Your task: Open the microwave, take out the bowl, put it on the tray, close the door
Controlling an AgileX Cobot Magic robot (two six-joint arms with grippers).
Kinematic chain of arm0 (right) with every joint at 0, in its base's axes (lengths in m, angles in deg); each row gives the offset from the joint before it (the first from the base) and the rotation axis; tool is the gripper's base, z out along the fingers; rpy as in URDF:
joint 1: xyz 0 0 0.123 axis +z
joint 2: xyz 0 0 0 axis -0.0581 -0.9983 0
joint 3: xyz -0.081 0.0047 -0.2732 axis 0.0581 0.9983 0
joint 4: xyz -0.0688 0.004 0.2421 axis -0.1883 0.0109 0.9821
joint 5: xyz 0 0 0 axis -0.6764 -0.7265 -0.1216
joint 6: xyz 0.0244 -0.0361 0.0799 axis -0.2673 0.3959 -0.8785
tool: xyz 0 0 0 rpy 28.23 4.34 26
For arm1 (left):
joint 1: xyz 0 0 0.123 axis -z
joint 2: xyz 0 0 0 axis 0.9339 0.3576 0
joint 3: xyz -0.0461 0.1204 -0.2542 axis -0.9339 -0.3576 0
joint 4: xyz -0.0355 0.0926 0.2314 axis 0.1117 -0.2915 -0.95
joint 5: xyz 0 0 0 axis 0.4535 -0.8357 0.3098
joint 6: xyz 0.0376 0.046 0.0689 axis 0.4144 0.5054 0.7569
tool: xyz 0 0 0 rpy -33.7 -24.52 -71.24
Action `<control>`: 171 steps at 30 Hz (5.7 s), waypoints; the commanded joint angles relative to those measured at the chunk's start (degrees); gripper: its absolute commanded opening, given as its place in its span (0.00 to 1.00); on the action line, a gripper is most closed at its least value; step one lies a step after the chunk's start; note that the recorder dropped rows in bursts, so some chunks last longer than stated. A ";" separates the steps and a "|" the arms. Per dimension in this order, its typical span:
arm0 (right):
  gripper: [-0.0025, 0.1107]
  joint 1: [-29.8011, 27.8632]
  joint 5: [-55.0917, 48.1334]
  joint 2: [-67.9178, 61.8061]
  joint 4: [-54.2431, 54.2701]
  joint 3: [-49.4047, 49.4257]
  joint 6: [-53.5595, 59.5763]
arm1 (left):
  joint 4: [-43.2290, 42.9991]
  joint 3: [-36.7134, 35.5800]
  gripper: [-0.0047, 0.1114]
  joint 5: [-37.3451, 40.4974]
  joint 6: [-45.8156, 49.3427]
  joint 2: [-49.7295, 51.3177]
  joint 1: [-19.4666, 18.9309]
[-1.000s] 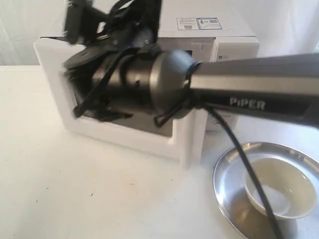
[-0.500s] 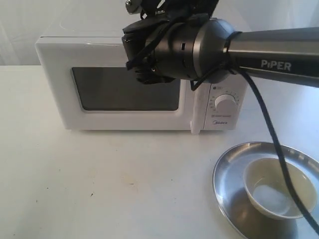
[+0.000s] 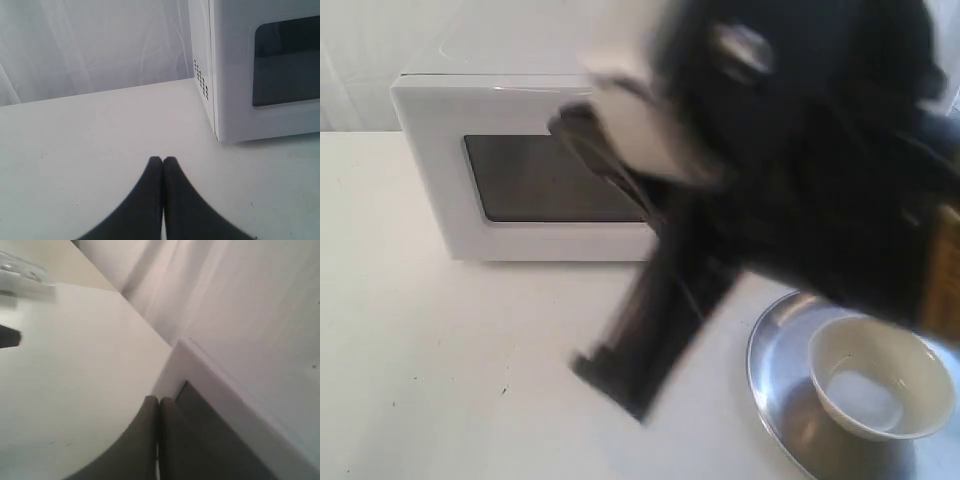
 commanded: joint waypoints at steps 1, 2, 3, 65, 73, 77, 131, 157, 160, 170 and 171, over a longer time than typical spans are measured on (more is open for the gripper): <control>0.02 0.13 5.22 10.68 -0.30 13.27 -8.70 | 0.45 0.16 0.04 -0.31 0.00 -0.12 0.23; 0.02 0.13 5.12 12.07 -0.30 16.09 -11.36 | 0.45 0.16 0.04 -0.31 0.00 -0.12 0.23; 0.02 0.13 5.12 13.05 -0.30 18.60 -13.22 | 0.45 0.16 0.04 -0.31 0.00 -0.12 0.23; 0.02 -60.44 18.32 55.81 80.53 45.91 63.29 | 0.45 0.16 0.04 -0.21 0.00 -0.12 0.23; 0.02 -62.69 17.26 55.81 80.53 45.91 61.86 | 0.45 0.16 0.04 -0.21 0.00 -0.12 0.23; 0.02 -62.69 17.00 55.81 80.53 45.91 62.58 | 0.45 0.16 0.04 -0.21 0.00 -0.12 0.23; 0.02 -62.69 16.09 55.81 80.53 45.91 63.80 | 0.45 0.16 0.04 -0.21 0.00 -0.12 0.23; 0.02 -62.69 16.09 55.81 80.53 45.91 63.80 | 0.45 0.16 0.04 -0.21 0.00 -0.12 0.23; 0.02 -62.69 16.09 55.81 80.53 45.91 63.80 | 0.45 0.16 0.04 -0.21 0.00 -0.12 0.23; 0.02 -62.69 16.09 55.81 80.53 45.91 63.80 | 0.45 0.16 0.04 -0.21 0.00 -0.12 0.23; 0.02 -62.69 16.09 55.81 80.53 45.91 63.80 | 0.45 0.16 0.04 -0.21 0.00 -0.12 0.23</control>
